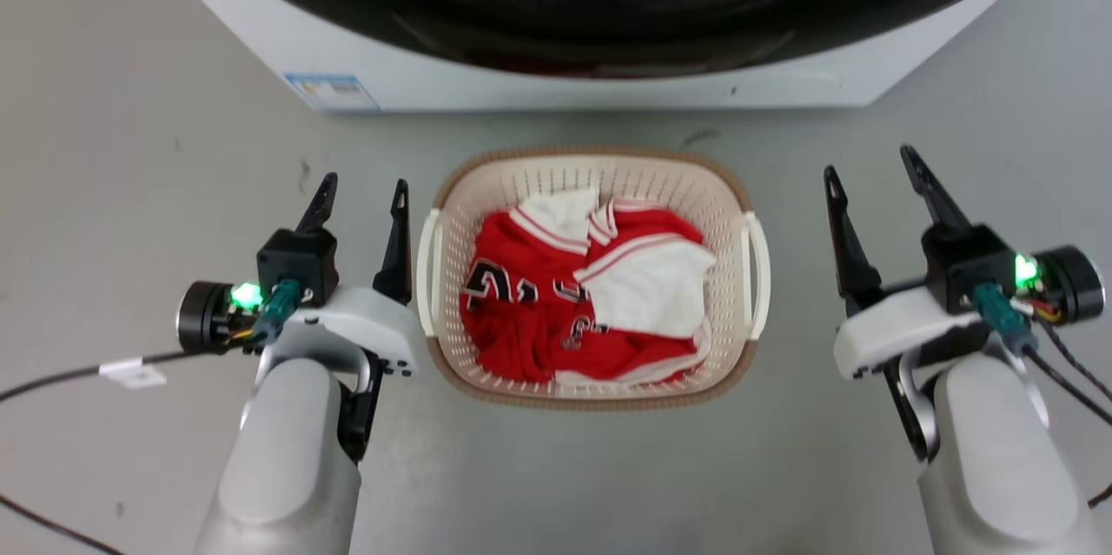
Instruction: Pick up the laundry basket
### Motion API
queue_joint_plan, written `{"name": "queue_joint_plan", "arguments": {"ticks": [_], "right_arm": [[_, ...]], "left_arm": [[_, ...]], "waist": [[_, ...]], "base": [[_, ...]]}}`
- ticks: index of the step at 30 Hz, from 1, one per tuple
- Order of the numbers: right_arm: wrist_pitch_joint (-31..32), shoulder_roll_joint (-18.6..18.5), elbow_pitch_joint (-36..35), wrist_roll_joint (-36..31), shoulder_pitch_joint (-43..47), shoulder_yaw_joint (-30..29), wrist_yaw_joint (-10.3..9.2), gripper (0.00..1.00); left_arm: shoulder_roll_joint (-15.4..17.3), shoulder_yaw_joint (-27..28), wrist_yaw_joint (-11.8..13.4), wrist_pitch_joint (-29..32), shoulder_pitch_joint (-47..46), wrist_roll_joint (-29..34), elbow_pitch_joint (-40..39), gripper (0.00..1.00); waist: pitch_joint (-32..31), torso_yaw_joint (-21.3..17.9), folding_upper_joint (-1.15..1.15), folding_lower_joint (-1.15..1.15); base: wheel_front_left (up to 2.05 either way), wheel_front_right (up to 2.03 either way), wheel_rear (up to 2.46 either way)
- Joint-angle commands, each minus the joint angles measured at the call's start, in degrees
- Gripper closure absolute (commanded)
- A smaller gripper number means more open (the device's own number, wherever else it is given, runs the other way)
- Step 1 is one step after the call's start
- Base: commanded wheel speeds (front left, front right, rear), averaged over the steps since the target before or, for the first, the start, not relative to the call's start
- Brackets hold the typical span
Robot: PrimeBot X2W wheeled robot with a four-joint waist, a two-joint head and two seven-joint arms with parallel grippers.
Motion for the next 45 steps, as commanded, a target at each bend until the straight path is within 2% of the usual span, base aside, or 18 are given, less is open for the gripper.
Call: {"name": "queue_joint_plan", "arguments": {"ticks": [1, 7, 15, 28, 40, 41, 42, 43, 44, 45], "right_arm": [[-0.13, 0.08, 0.8, -0.31, -1.93, -0.07, -0.04, 0.0], [-0.13, 0.07, 8.32, -2.71, -8.29, -0.11, -0.05, 0.0], [-0.13, 0.08, 18.51, -4.64, -14.11, 0.17, -0.05, 0.0], [-0.13, 0.07, 29.8, -6.31, -21.8, 0.32, -0.05, 0.0], [-0.11, -0.1, 38.19, -7.87, -26.63, -0.45, -0.06, 0.0], [-0.11, -0.11, 38.58, -7.86, -26.96, -0.44, -0.06, 0.46], [-0.12, -0.13, 38.88, -7.88, -27.23, -0.48, -0.06, 0.82], [-0.12, -0.12, 39.12, -7.98, -27.46, -0.51, -0.06, 1.0], [-0.11, -0.14, 39.75, -7.87, -27.55, -0.64, -0.08, 1.0], [-0.09, -0.35, 40.3, -7.76, -27.66, -0.73, -0.1, 1.0]], "left_arm": [[0.45, -0.14, -0.27, -0.14, -1.53, 0.14, 1.59, 0.0], [1.27, -0.42, -0.72, -0.14, -8.69, 0.34, 10.67, 0.0], [2.07, -1.51, -0.91, -0.14, -15.57, 0.88, 20.75, 0.0], [2.32, -3.56, -1.71, -0.14, -22.83, 0.8, 29.18, 0.0], [1.82, -5.89, -1.5, -0.14, -26.91, 1.02, 34.58, 0.0], [1.79, -6.0, -1.52, -0.14, -27.08, 0.94, 35.13, 0.0], [1.77, -6.12, -1.39, -0.14, -27.29, 0.95, 35.64, 0.61], [1.76, -6.23, -1.35, -0.14, -27.57, 0.93, 36.06, 0.95], [1.77, -6.33, -1.37, -0.14, -27.87, 0.87, 36.32, 1.0], [1.98, -6.34, -1.3, -0.14, -28.07, 0.74, 36.51, 1.0]], "waist": [[5.8, 0.16, 0.0, -0.01], [12.15, -0.1, 0.0, -0.01], [17.53, -0.25, 0.0, -0.01], [24.24, 0.13, 0.0, -0.01], [27.01, 0.19, 0.0, -0.01], [27.06, 0.14, 0.0, -0.01], [27.12, 0.11, 0.0, -0.01], [27.11, 0.08, 0.0, -0.01], [27.05, 0.06, 0.0, -0.01], [26.94, 0.05, 0.0, -0.01]], "base": [[0.0, 0.0, 0.0], [0.0, 0.0, 0.0], [0.0, 0.0, 0.0], [0.0, 0.0, 0.0], [0.0, 0.0, 0.0], [0.0, 0.0, 0.0], [0.0, 0.0, 0.0], [0.0, 0.0, 0.0], [0.0, 0.0, 0.0], [0.0, 0.0, 0.0]]}}
